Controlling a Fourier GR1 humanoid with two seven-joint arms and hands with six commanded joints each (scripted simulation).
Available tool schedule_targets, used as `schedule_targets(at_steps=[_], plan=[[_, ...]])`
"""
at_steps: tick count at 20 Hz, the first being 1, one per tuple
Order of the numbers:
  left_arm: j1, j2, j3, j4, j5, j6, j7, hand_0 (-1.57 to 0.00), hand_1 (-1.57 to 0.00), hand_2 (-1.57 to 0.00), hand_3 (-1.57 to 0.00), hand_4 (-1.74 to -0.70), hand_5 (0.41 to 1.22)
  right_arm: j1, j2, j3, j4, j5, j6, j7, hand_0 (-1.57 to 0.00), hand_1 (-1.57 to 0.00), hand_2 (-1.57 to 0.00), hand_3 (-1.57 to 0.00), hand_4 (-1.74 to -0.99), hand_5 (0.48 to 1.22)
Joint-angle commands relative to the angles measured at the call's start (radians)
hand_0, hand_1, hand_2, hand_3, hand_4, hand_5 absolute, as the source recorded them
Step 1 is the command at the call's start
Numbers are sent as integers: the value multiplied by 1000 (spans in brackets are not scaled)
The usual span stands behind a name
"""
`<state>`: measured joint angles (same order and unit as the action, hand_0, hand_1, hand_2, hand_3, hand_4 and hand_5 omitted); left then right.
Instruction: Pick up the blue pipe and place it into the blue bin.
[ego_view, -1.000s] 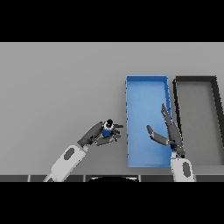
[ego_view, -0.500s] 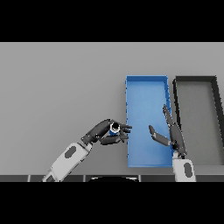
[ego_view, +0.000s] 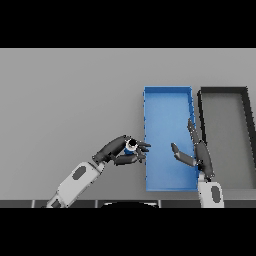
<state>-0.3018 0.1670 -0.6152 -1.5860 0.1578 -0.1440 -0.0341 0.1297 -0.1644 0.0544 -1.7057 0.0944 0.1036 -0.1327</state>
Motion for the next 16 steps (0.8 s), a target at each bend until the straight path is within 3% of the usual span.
schedule_targets(at_steps=[1, 3, 5, 9, 16], plan=[[1, 1, -2, 0, -6, 4, 3, -1570, -1570, -1570, -1442, -1730, 1220, 3, 6, 5, -9, 0, -1, 1, 1, 1, 1, 1, -1207, 619], [12, 5, -10, -10, -8, 1, -10, -1570, -1571, -1571, -1438, -1731, 1220, -5, 1, -2, -11, -27, 18, -5, 1, 1, 1, 1, -1191, 619], [15, 7, -12, -18, -5, 2, -3, -1571, -1571, -1571, -1438, -1731, 1221, -3, -14, -3, -65, -123, 92, -13, 1, 1, 1, 1, -1197, 604], [3, 9, -6, -2, -12, 2, 0, -1571, -1571, -1571, -1440, -1730, 1221, -61, -128, -1, -180, -308, 241, 118, 1, 1, 1, 1, -1232, 550], [-13, -2, -4, 11, -10, 4, 17, -1571, -1571, -1571, -1438, -1732, 1221, -231, -235, 104, -315, -429, 359, 296, 1, 1, 1, 1, -1301, 520]])
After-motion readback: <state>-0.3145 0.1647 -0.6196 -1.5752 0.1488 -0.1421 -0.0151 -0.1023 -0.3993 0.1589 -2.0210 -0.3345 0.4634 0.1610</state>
